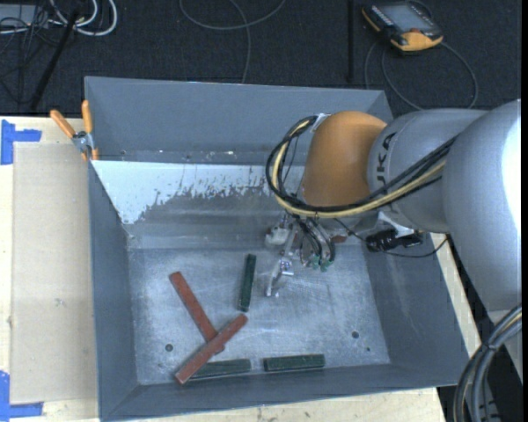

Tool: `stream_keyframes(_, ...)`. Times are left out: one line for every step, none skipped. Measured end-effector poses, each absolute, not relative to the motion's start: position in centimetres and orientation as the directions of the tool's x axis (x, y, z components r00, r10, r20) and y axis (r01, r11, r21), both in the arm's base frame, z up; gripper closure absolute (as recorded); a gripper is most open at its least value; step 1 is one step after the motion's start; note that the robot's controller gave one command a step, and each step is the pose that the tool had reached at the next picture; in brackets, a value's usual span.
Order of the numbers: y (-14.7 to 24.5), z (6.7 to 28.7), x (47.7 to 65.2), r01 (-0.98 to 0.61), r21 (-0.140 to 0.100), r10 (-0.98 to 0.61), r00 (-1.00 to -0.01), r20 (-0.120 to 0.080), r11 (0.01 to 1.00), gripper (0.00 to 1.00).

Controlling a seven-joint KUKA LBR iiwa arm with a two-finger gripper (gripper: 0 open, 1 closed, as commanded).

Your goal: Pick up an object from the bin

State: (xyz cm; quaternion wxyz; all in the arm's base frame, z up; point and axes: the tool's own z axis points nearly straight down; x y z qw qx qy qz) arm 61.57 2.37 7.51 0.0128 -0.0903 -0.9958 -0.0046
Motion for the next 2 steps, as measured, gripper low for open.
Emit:
stream_keyframes(2.3, 7.5, 61.6, 0.172, 0.008, 0.172, -0.985, 0.028, 0.985, 0.0)
stream_keyframes(3.4, 7.5, 61.4, 0.077, -0.008, 0.078, -0.997, 0.024, 0.997, 0.0)
